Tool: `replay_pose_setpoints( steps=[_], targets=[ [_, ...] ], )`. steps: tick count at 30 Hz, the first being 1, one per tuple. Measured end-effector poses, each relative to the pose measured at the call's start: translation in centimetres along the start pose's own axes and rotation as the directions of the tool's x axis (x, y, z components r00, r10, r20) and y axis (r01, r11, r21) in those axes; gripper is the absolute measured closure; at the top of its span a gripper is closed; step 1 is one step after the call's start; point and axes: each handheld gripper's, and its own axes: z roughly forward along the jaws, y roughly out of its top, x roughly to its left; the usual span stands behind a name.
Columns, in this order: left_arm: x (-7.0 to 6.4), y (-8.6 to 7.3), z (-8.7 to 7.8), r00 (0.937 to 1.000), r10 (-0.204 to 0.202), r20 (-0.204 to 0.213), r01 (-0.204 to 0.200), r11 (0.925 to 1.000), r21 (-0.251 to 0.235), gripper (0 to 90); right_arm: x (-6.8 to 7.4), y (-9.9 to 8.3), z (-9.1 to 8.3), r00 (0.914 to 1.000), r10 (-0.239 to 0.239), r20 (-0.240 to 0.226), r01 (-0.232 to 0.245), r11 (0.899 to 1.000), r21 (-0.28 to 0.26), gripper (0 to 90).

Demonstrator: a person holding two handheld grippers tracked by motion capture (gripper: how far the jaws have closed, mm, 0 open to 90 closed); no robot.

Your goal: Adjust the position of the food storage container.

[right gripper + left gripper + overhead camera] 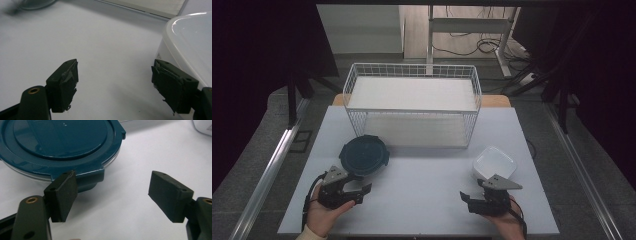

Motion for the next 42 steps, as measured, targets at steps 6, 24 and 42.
replay_pose_setpoints(
  steps=[6,24,42],
  targets=[
    [-0.2,-0.1,0.0,1.0,0.001,0.002,-0.001,1.0,0.004,23.1,-0.1,-0.1,0.1,1.0,0.0,-0.01,0.0,1.0,0.015,21.8],
    [-0.7,-0.3,-0.2,0.9991,0.042,0.006,-0.042,0.999,0.017,23.5,0.4,0.0,-0.7,0.9999,0.013,0.005,-0.013,1.0,0.017,22.1],
    [0.1,5.4,-2.5,0.997,0.078,0.005,-0.078,0.9965,0.03,22.5,0.4,0.1,-1.3,0.9998,0.021,0.003,-0.021,1.0,0.002,22.3]
  ],
)
